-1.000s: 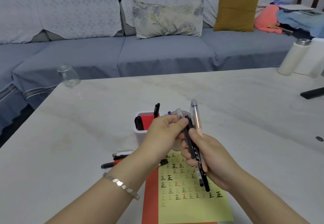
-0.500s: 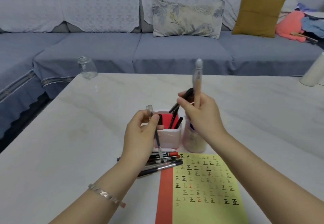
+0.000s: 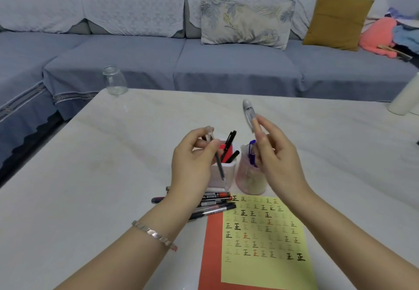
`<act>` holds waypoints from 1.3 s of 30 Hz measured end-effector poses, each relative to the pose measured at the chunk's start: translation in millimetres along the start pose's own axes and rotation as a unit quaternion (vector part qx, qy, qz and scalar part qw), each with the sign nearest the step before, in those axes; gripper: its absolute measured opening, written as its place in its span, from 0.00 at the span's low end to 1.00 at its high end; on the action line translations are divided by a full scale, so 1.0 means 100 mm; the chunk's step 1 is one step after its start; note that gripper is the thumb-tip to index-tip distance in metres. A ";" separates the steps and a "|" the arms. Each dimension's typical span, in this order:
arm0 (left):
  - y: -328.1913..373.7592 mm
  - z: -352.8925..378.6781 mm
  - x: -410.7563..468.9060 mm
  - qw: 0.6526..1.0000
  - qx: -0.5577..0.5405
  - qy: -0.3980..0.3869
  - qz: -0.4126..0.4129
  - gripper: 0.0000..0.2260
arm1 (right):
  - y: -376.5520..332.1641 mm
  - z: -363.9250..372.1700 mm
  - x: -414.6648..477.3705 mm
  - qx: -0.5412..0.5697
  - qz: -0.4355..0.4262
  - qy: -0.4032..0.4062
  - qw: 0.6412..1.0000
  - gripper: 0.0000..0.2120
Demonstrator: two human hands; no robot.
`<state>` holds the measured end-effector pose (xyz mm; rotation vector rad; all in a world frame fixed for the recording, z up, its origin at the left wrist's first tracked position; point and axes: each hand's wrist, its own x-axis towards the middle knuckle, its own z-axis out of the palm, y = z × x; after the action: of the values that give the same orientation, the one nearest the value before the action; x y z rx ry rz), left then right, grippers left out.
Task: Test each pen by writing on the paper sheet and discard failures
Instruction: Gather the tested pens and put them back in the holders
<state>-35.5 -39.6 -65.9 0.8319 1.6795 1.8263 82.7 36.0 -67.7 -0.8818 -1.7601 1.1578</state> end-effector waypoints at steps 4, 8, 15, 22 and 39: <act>0.10 0.17 -0.05 0.999 -0.029 -0.041 0.009 0.07 | -0.09 -0.20 -0.13 0.054 0.048 -0.067 0.995 0.09; 0.08 0.30 -0.13 0.997 0.001 -0.081 0.019 0.07 | -0.08 -0.29 -0.22 0.072 0.113 -0.117 0.984 0.06; 0.03 0.32 -0.13 0.995 0.012 -0.102 0.000 0.09 | -0.07 -0.39 -0.20 -0.002 0.081 -0.158 0.984 0.09; -0.04 0.22 -0.14 0.978 0.116 -0.165 0.046 0.11 | -0.07 -0.48 -0.10 -0.158 0.004 -0.020 0.987 0.07; -0.97 -0.67 -0.18 0.731 0.647 -0.194 0.101 0.22 | 0.31 -0.31 -0.13 -0.296 -0.017 0.002 0.955 0.19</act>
<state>-76.0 -88.8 -166.9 1.7915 2.4688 0.1788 118.9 46.2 -93.4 -1.1858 -2.1503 0.5969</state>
